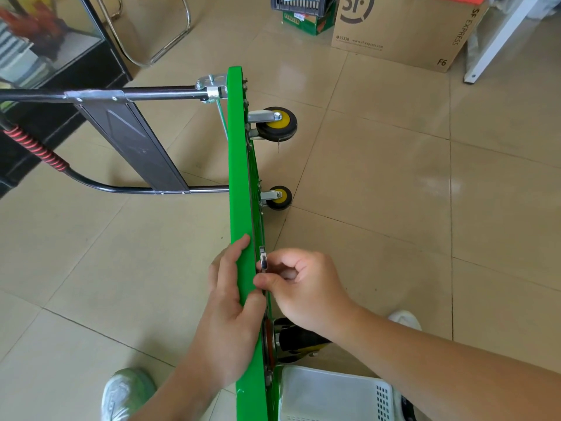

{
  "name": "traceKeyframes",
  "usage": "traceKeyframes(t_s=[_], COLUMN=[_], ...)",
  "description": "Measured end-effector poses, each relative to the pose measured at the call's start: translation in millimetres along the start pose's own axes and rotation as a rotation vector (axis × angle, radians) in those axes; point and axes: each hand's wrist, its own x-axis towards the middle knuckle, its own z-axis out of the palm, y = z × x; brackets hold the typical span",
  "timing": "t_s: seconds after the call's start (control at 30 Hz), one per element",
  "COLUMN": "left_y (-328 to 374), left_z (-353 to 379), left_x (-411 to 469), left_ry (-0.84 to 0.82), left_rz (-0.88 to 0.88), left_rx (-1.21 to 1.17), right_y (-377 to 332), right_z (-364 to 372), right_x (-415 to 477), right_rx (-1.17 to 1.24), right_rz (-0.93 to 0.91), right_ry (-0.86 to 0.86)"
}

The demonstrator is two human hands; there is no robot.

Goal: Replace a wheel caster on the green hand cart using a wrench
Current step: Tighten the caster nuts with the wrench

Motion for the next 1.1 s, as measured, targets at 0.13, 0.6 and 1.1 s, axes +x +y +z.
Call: traceKeyframes(t_s=[0.13,0.6,1.1], left_y=[1,-4,-3], left_z=[0,1,-1], left_x=[-2,-2,-2], left_ry=[-0.001,-0.003,-0.025], left_rz=[0.023,0.032,0.014], left_rx=[0.010,0.056,0.048], right_y=[-4,-1,7], right_z=[-2,-5,6], right_x=[-1,38,52], right_rx=[-0.013,-0.106,-0.144], right_rz=[-0.007,0.177,0.214], right_ry=[0.049,0.047,0.034])
